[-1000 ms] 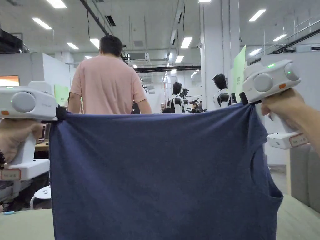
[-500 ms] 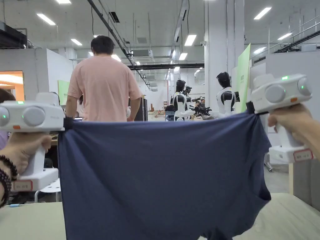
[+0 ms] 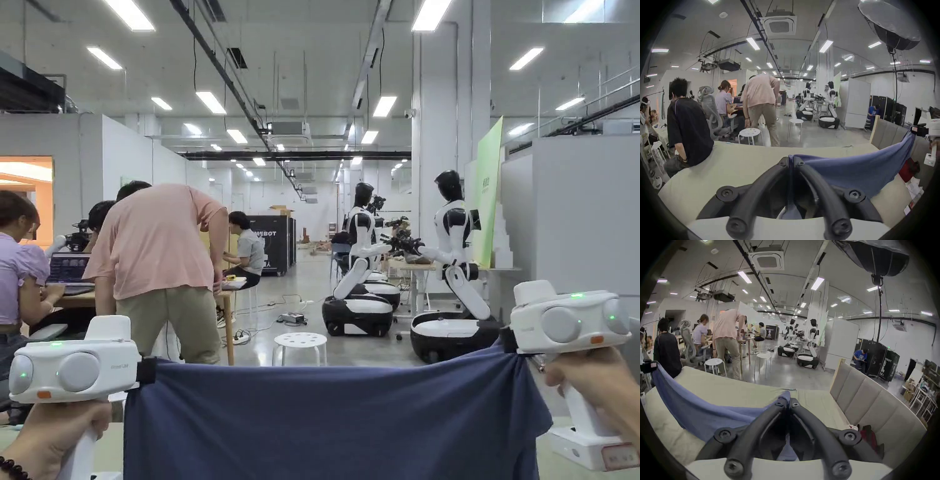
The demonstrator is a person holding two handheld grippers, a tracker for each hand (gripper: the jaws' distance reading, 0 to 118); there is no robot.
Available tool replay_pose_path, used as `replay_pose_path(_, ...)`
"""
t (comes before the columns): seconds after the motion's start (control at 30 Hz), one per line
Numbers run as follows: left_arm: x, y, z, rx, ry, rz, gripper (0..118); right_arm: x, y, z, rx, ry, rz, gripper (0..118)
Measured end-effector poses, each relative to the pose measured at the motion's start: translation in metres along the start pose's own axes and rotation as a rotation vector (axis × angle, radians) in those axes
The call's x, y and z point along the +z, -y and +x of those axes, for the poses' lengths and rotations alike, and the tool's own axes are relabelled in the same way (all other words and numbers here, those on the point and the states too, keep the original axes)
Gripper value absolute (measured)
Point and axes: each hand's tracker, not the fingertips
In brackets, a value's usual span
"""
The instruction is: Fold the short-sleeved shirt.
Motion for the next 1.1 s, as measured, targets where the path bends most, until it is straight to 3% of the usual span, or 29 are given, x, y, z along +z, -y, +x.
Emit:
replay_pose_path(0.1,0.041,0.018,-0.004,0.023,0.009,0.009,3,0.043,0.028,0.005,-0.031,-0.028,0.032,1)
replay_pose_path(0.23,0.106,0.072,-0.012,0.103,0.046,0.038,3,0.108,0.099,-0.004,0.090,-0.016,0.049,1)
replay_pose_path(0.47,0.180,0.207,-0.018,0.150,0.033,-0.116,3,0.181,0.256,-0.020,-0.005,-0.079,-0.120,1)
replay_pose_path(0.63,0.224,0.285,-0.006,0.077,0.055,-0.233,3,0.218,0.344,-0.027,-0.063,-0.080,-0.265,1)
replay_pose_path(0.93,0.247,0.358,-0.011,0.071,0.026,-0.385,3,0.228,0.408,-0.031,-0.039,-0.088,-0.473,1)
replay_pose_path(1.1,0.238,0.371,-0.006,0.039,0.008,-0.412,3,0.213,0.423,-0.039,0.034,-0.079,-0.534,2)
